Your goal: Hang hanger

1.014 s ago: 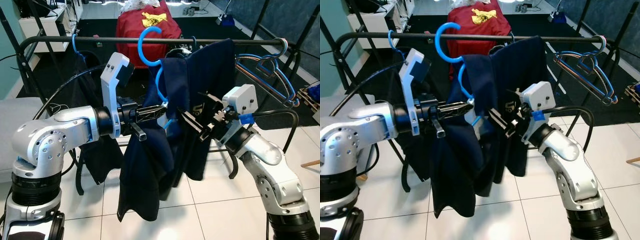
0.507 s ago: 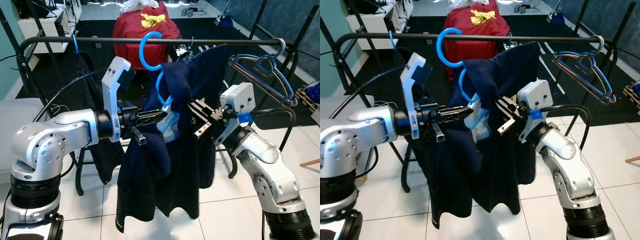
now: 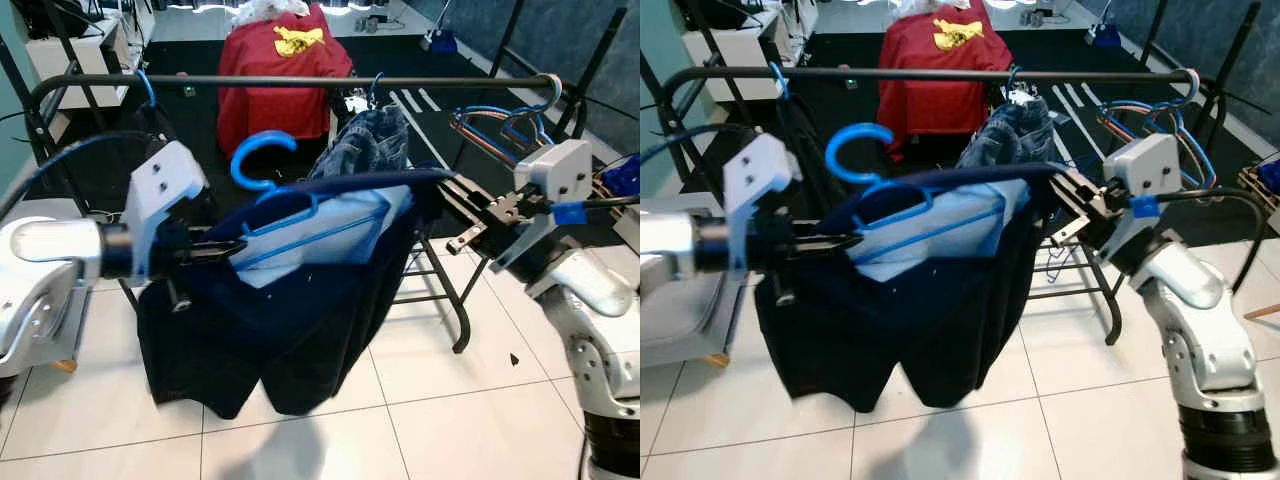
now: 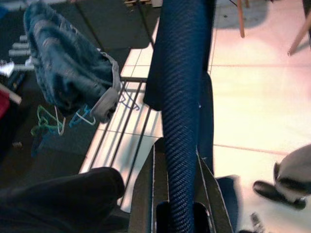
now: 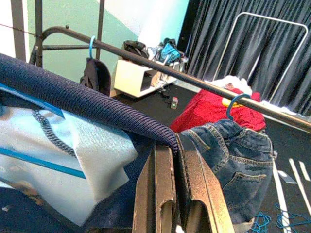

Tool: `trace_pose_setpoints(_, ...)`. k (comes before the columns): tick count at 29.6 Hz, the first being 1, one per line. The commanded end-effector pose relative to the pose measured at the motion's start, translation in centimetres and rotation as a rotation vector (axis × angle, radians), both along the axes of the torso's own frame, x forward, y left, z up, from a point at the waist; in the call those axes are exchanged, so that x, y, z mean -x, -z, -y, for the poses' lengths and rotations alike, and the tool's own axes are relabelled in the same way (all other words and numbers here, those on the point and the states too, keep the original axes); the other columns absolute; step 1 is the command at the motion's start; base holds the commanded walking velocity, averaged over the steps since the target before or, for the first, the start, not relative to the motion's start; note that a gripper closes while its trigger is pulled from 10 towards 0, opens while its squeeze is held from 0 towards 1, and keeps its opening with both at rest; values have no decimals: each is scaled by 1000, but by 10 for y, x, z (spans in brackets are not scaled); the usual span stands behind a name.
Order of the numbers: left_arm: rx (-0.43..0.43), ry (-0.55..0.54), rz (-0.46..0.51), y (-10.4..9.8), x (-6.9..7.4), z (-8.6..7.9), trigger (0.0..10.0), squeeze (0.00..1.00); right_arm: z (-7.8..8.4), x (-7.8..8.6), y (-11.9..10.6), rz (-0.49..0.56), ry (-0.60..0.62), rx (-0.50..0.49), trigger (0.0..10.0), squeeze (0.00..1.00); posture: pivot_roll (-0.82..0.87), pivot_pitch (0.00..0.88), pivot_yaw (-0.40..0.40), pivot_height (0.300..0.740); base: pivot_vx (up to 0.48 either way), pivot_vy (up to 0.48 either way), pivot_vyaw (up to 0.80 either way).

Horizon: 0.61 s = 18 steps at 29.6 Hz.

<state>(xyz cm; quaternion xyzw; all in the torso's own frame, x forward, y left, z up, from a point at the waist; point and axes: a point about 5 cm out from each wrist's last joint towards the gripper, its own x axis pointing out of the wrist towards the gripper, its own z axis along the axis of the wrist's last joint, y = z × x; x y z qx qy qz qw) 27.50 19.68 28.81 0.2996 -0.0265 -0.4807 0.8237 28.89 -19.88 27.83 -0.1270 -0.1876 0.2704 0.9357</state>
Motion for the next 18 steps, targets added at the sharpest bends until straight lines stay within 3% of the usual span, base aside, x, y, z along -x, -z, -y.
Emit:
trace_pose_setpoints(1, -81, -7, -3, -3, 6, -19, 10000, 0, 38, 2, -9, 27, 176, -44, 0, 0, -39, 108, -9, 740, 0, 0, 0)
trace_pose_setpoints(4, -91, 108, 17, -9, 14, -17, 10000, 0, 43, 3, -7, 20, 189, -45, 0, 0, -37, 109, -9, 740, 0, 0, 0)
trace_pose_setpoints(10, -55, 177, 52, -20, 19, -21, 10000, 0, 44, 3, -4, 8, 194, -55, 0, 0, -38, 109, -11, 740, 0, 0, 0)
trace_pose_setpoints(12, 4, 253, 63, -33, 25, -33, 10000, 0, 47, 4, -2, -3, 197, -63, 0, 0, -35, 111, -14, 740, 0, 0, 0)
trace_pose_setpoints(18, 17, 325, 38, -35, 29, -49, 10000, 0, 50, 6, -5, -7, 162, -154, 0, 0, -33, 111, -12, 740, 0, 0, 0)
